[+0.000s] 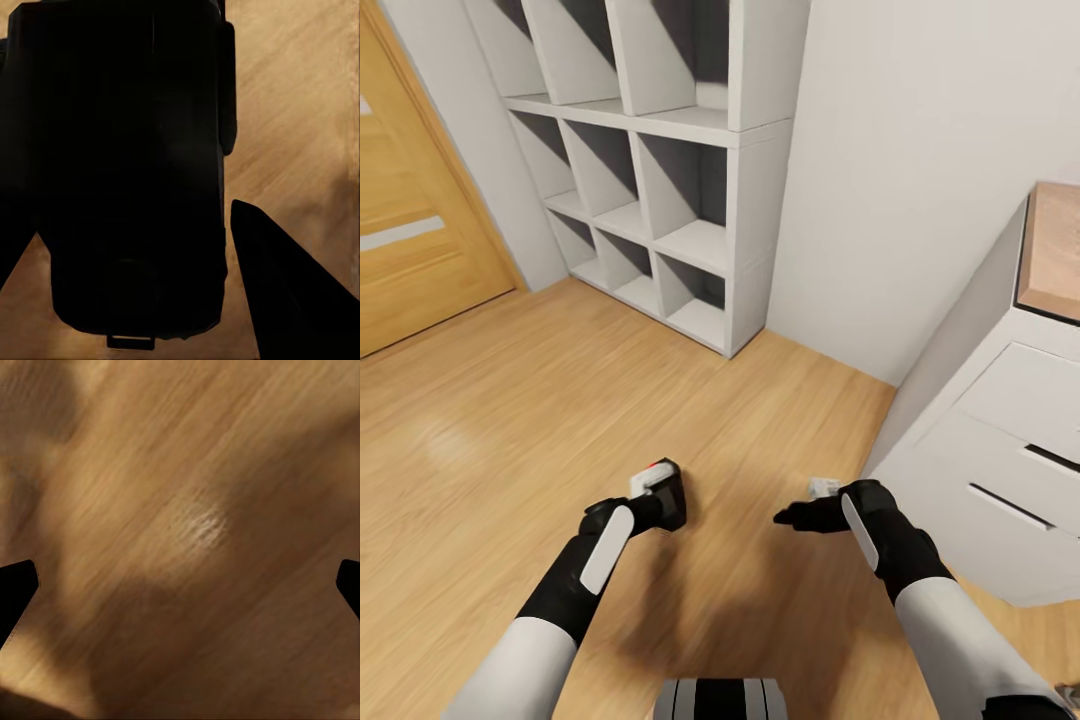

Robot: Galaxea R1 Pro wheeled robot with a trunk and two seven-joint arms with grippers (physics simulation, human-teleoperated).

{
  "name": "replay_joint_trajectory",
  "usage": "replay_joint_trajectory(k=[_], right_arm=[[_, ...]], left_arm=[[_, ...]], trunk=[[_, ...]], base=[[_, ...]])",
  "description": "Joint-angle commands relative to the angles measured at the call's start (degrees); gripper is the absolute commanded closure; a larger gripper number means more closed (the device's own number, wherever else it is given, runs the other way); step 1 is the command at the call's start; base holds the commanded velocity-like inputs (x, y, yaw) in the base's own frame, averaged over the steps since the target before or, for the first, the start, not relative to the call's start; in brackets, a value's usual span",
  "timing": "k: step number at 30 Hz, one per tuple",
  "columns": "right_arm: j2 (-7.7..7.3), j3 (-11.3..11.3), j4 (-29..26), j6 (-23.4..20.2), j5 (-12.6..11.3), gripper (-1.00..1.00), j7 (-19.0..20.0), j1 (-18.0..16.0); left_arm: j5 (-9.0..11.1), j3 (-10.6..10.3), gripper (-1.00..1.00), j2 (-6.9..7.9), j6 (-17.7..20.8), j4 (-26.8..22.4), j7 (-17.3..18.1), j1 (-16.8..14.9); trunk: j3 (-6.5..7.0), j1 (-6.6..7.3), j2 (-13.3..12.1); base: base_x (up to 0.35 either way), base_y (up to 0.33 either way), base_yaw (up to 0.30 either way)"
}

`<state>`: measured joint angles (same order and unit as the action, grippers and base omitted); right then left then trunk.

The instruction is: Attach the digital camera to the camera tripod in the bedroom.

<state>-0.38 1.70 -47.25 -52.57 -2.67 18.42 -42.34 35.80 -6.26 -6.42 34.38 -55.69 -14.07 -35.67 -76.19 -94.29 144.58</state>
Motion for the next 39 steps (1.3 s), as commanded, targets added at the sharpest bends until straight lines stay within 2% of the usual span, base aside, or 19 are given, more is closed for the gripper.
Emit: replay_joint_trajectory(k=[1,6,9,10,12,13,15,16,17,18,20,21,25,39], right_arm=[[-0.05,0.1,0.0,-0.3,-0.3,-1.0,0.1,0.0],[-0.09,0.1,0.2,-0.3,-0.3,-1.0,0.3,0.0],[-0.32,0.1,0.2,-0.3,-0.3,-1.0,0.3,0.0],[-0.38,0.1,0.2,-0.3,-0.3,-1.0,0.3,0.0],[-0.45,0.1,0.2,-0.3,-0.4,-1.0,0.3,0.0],[-0.46,0.1,0.2,-0.3,-0.4,-1.0,0.3,0.0],[-0.49,0.1,0.2,-0.3,-0.4,-1.0,0.3,0.0],[-0.49,0.1,0.2,-0.2,-0.3,-1.0,0.3,0.0],[-0.49,0.1,0.2,-0.2,-0.3,-1.0,0.3,0.0],[-0.49,0.1,0.2,-0.2,-0.3,-1.0,0.3,0.0],[-0.5,0.1,0.2,-0.2,-0.3,-1.0,0.3,0.0],[-0.5,0.1,0.2,-0.2,-0.2,-1.0,0.3,0.0],[-0.5,0.1,0.2,-0.3,-0.2,-1.0,0.3,0.0],[-0.5,0.1,0.2,-0.3,-0.4,-1.0,0.3,0.0]], left_arm=[[0.4,-0.1,1.0,0.11,0.2,0.0,0.9,0.0],[0.4,0.0,1.0,0.44,0.2,0.2,3.9,0.0],[0.8,0.1,1.0,1.12,0.3,0.4,5.5,0.0],[2.1,0.1,1.0,2.48,0.5,0.4,7.3,0.0],[6.2,0.1,1.0,6.29,0.7,0.6,12.0,0.0],[7.4,0.1,1.0,7.19,0.7,0.8,13.3,0.0],[12.8,0.1,1.0,11.17,0.7,2.5,20.4,0.0],[14.3,0.1,1.0,12.33,0.7,3.4,23.2,0.0],[15.2,0.1,1.0,13.31,0.7,4.3,26.0,0.0],[15.5,0.1,1.0,13.72,0.7,4.7,27.4,0.0],[16.3,0.1,1.0,14.9,0.7,6.0,32.7,0.0],[16.5,0.1,1.0,15.2,0.7,6.7,35.0,0.0],[16.5,0.1,1.0,15.62,0.8,7.9,39.0,0.0],[16.8,0.1,1.0,15.6,1.0,8.0,40.2,0.0]], trunk=[[0.18,0.03,0.0],[1.29,0.16,-0.1],[1.96,0.24,-0.1],[2.18,0.26,-0.1],[2.62,0.32,-0.1],[2.84,0.34,-0.2],[3.29,0.39,-0.2],[3.51,0.42,-0.2],[3.73,0.44,-0.2],[3.95,0.47,-0.2],[4.39,0.52,-0.3],[4.62,0.55,-0.3],[5.5,0.65,-0.3],[8.6,1.01,-0.5]], base=[[0.0,0.0,0.0],[0.0,0.0,0.0],[0.0,0.0,0.0],[0.0,0.0,0.0],[0.0,0.0,0.0],[0.0,0.0,0.0],[0.0,0.0,0.0],[0.0,0.0,0.0],[0.0,0.0,0.0],[0.0,0.0,0.0],[0.0,0.0,0.0],[0.0,0.0,0.0],[0.0,0.0,0.0],[0.0,0.0,0.0]])
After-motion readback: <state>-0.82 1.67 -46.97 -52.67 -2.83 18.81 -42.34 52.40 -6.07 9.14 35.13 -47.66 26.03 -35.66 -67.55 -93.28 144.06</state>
